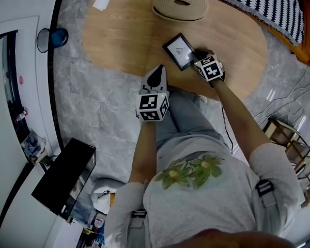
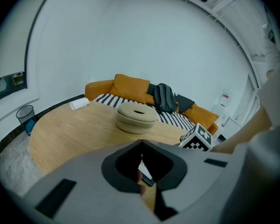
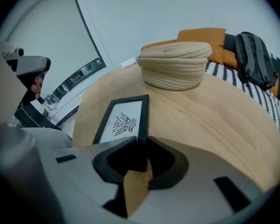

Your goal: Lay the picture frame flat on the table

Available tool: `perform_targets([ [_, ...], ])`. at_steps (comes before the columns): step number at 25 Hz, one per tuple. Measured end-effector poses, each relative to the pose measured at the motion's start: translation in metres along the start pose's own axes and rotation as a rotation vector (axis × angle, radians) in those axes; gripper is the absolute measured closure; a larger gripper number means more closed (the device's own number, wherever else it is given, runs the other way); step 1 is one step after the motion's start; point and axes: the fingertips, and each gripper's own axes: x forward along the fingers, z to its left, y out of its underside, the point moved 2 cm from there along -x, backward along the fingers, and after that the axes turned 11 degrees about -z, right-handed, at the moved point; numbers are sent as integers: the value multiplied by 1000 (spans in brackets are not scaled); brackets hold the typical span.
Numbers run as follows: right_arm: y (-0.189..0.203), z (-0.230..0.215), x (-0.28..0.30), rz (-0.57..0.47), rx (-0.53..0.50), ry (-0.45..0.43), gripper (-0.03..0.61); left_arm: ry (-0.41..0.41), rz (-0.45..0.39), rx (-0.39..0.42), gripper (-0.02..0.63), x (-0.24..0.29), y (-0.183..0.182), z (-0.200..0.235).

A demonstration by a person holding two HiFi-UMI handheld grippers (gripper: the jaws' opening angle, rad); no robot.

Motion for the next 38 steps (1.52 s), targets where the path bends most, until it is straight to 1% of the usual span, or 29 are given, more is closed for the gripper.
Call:
perform_targets([
  [2, 0, 2, 0, 11, -27, -1, 496, 0, 4, -5, 600, -3, -2, -3],
  [3, -1, 3, 0, 15, -35, -6, 478, 0, 5, -9, 600, -5, -4, -5],
  [5, -4, 6, -3, 16, -42, -15, 462, -2, 5, -15, 600, -8, -9, -8],
  [8, -13, 12, -12, 16, -53, -12, 465, -8, 12, -24, 600, -15, -17, -9],
  [12, -27, 24, -30, 9, -68, -39, 465, -19, 13, -35, 600, -26, -32, -14],
  [14, -39, 30, -43, 4, -71, -48, 481, -23, 14, -40, 600, -32, -39, -17],
  [17, -53, 36, -60, -3, -73, -59, 538, -28, 25, -46, 600, -40, -48, -23],
  [20, -57, 41, -75, 23, -83, -73, 569, -24, 35, -53, 600, -46, -60, -31],
  [25, -70, 54, -104, 41, -92, -85, 572, -17, 42, -56, 600, -58, -78, -42],
  [27, -79, 62, -117, 25, -95, -99, 572, -13, 42, -65, 600, -62, -83, -48],
  [30, -90, 75, -135, 0, -130, -116, 572, -12, 34, -85, 600, -66, -92, -53],
  [33, -98, 86, -154, -16, -133, -115, 572, -10, 24, -96, 600, -73, -100, -61],
  [36, -107, 93, -170, -41, -146, -111, 574, -4, 7, -126, 600, -80, -107, -70],
  [38, -115, 97, -179, -61, -134, -107, 574, -3, -2, -139, 600, -84, -110, -74],
])
